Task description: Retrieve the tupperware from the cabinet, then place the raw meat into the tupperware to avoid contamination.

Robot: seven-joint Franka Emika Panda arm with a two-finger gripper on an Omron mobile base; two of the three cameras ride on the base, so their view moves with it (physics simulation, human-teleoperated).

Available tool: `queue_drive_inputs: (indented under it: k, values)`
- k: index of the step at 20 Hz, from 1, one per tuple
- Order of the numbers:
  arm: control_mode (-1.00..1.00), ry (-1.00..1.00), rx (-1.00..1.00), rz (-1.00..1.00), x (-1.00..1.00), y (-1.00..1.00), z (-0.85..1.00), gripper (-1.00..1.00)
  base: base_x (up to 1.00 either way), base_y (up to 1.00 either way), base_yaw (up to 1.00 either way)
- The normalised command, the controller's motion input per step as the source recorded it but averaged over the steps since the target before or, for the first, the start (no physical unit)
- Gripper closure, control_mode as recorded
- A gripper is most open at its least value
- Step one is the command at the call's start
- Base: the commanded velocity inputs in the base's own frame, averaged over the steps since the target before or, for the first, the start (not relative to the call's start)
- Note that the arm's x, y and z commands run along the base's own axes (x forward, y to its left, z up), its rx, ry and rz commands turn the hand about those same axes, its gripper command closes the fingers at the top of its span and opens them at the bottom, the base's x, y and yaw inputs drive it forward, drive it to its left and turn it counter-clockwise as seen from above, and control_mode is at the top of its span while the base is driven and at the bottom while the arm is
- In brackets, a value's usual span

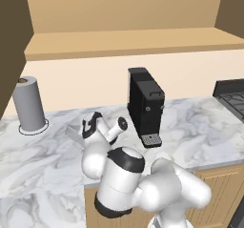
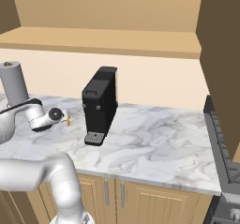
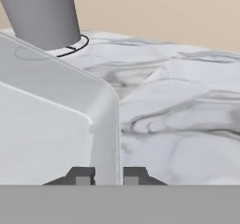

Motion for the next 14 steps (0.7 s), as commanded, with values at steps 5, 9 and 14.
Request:
queue_drive_inputs:
  k: [5,9,14]
  values:
    - [-1.0,-0.05,0.0,0.0,0.0,0.0,-0.37,1.0,0.0,0.0,0.0]
    - [-1.0,0.01,0.0,-0.01,0.01,0.11,0.01,1.0,0.0,0.0,0.0]
    - [-1.0,0.0,-0.05,-0.04,0.0,0.36,0.43,1.0,0.0,0.0,0.0]
